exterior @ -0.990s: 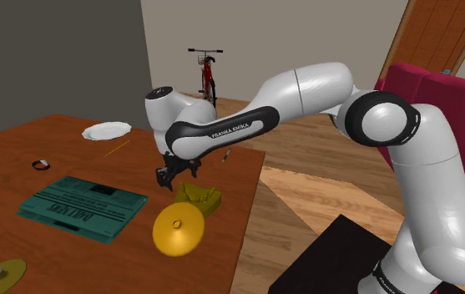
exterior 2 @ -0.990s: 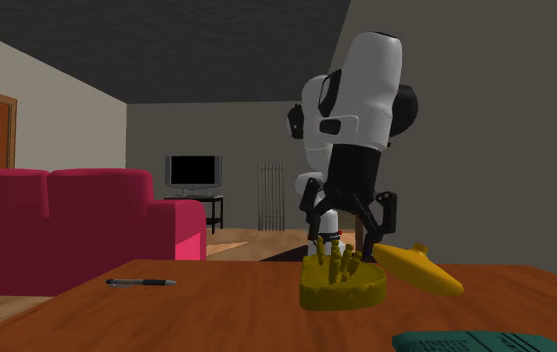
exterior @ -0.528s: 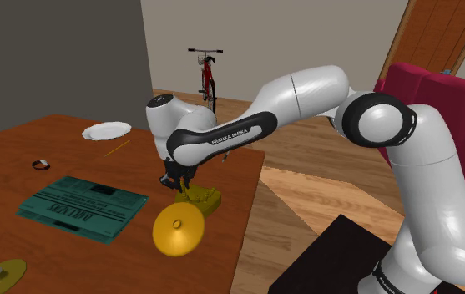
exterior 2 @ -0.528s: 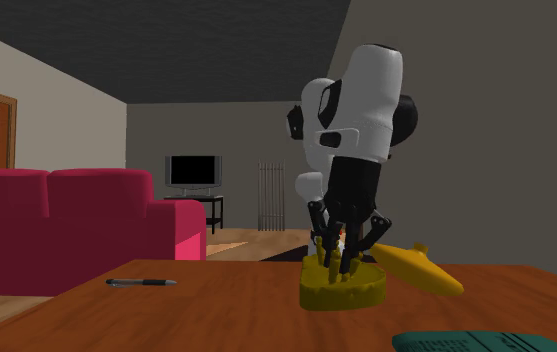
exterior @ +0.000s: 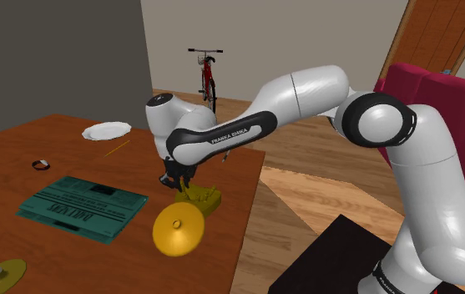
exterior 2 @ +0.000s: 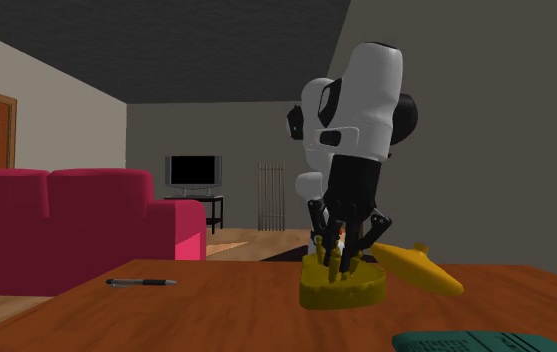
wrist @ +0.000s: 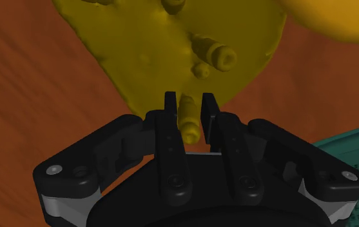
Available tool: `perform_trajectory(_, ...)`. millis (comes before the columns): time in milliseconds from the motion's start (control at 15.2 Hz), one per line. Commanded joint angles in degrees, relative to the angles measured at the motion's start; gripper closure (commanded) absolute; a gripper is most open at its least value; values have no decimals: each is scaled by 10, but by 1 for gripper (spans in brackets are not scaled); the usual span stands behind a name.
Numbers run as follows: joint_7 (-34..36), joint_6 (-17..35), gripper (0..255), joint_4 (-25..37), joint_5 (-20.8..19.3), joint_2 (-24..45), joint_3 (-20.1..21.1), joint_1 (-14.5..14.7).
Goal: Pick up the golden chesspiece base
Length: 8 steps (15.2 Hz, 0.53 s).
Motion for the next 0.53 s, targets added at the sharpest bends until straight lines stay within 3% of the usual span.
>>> perform_trajectory(0, -3, -9, 255, 5, 2, -5, 1, 0)
perform_trajectory(462, -16, -53, 255, 39, 11, -18, 6, 2)
